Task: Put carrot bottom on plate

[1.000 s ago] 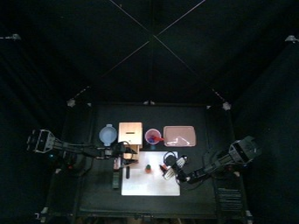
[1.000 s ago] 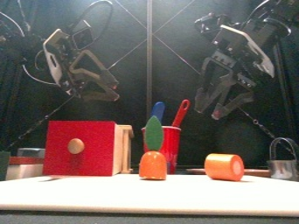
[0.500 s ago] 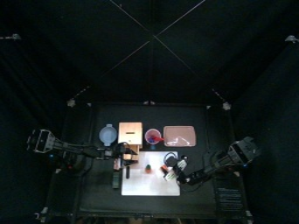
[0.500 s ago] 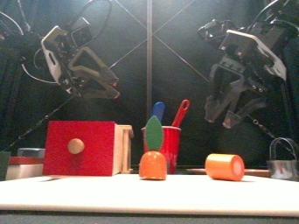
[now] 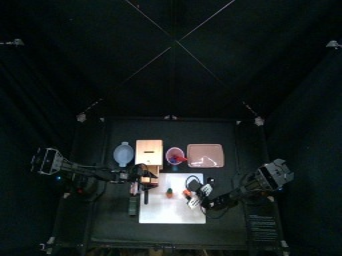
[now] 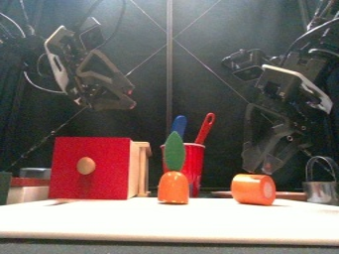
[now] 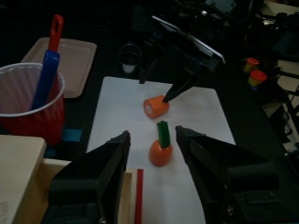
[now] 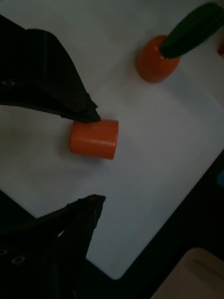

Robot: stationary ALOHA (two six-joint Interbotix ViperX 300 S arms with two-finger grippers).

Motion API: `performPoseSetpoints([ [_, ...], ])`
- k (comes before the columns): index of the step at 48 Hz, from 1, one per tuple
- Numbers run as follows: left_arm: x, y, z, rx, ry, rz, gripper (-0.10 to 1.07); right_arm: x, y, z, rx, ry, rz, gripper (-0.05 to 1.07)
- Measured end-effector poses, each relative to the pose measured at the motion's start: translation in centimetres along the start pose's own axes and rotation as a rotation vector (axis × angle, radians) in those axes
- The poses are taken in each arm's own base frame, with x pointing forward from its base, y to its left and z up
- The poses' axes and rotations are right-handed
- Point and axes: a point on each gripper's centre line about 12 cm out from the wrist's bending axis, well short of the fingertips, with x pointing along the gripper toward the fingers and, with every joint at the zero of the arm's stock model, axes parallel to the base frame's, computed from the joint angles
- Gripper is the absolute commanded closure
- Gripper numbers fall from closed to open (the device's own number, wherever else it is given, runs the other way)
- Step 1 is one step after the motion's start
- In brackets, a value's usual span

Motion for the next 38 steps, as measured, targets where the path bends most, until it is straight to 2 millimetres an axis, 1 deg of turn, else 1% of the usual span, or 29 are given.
performPoseSetpoints([
  [11,0.0,0.0,0.0,0.0,0.0,0.0,0.14,1.2,0.3,-0.3,-0.001,0.032,0.025,0.06],
  [18,0.0,0.0,0.0,0.002,0.002,-0.001,0.14,2.1,0.1,-0.5,-0.001,0.048,0.013,0.09],
  [22,0.0,0.0,0.0,0.002,0.002,-0.001,0.14,2.5,0.1,-0.6,0.002,0.06,0.023,0.15],
  [34,0.1,0.0,-0.3,0.0,0.009,0.001,0.15,2.8,0.2,-0.6,0.007,0.071,0.035,0.41],
  [38,0.2,0.0,-0.4,0.003,0.015,0.001,0.15,2.8,0.2,-0.6,0.003,0.07,0.035,0.46],
])
